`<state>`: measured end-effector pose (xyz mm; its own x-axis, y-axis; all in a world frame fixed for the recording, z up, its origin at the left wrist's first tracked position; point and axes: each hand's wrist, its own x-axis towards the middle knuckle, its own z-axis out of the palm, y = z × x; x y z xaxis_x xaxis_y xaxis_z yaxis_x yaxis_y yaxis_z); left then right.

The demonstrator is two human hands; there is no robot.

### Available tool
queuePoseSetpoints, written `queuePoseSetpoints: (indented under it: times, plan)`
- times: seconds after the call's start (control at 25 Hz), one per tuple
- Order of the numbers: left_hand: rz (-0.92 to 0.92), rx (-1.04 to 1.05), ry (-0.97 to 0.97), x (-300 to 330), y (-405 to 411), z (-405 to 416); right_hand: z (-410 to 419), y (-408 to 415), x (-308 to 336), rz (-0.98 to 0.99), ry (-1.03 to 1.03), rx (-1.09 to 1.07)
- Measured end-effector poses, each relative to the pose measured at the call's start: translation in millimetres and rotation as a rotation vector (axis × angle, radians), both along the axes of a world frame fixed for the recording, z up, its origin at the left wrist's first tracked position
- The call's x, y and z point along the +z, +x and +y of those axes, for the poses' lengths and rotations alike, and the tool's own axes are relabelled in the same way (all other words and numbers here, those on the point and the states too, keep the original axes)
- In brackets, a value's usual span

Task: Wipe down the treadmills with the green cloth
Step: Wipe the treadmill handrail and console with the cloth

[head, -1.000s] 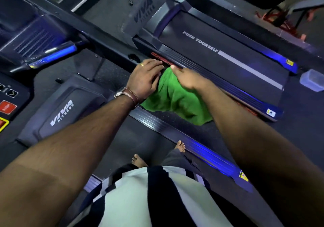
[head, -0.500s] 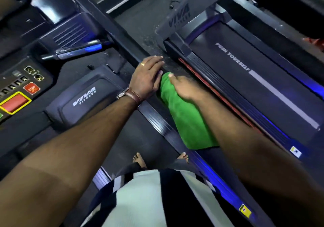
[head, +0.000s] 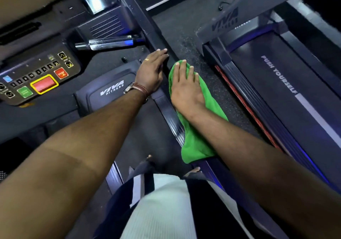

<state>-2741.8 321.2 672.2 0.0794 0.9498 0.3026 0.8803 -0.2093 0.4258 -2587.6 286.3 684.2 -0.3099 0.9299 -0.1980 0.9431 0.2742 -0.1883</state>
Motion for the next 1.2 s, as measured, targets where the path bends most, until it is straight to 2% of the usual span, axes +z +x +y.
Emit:
queuePoseSetpoints:
  times: [0.12, 0.28, 0.4, 0.56, 0.64, 0.76, 0.84, 0.96, 1.0, 1.08, 1.2]
  plan:
    - [-0.032, 0.015, 0.011, 1, -2, 2, -4, 23, 2, 0.044, 0.001, -0.011]
    - [-0.004, -0.041, 0.082, 6, -14, 17, -46, 24, -3, -0.198, 0.114, 0.082]
    - [0.067, -0.163, 0.107, 7, -31, 36, -9, -17, 4, -0.087, 0.148, 0.028]
    - [0.116, -0.335, 0.107, -2, -63, 62, 42, 12, 15, 0.192, -0.223, -0.084]
    - [0.052, -0.379, 0.149, -11, -68, 67, 27, 28, 16, 0.15, -0.297, -0.194]
    - [-0.062, -0.381, 0.215, -23, -72, 72, 28, 7, 13, 0.071, -0.245, -0.251]
    - [-0.115, -0.388, 0.23, -29, -75, 76, 54, -11, 17, 0.23, -0.354, -0.33]
    - [-0.179, -0.45, 0.229, -29, -78, 81, 68, -2, 33, 0.621, -0.687, -0.627]
    - [-0.195, -0.467, 0.22, -29, -80, 83, 63, 1, 37, 0.628, -0.72, -0.678]
    - [-0.203, -0.472, 0.209, -32, -83, 85, 54, -3, 32, 0.397, -0.592, -0.728]
    - [-0.244, -0.459, 0.19, -33, -85, 87, 46, -52, 20, -0.068, -0.118, -0.764]
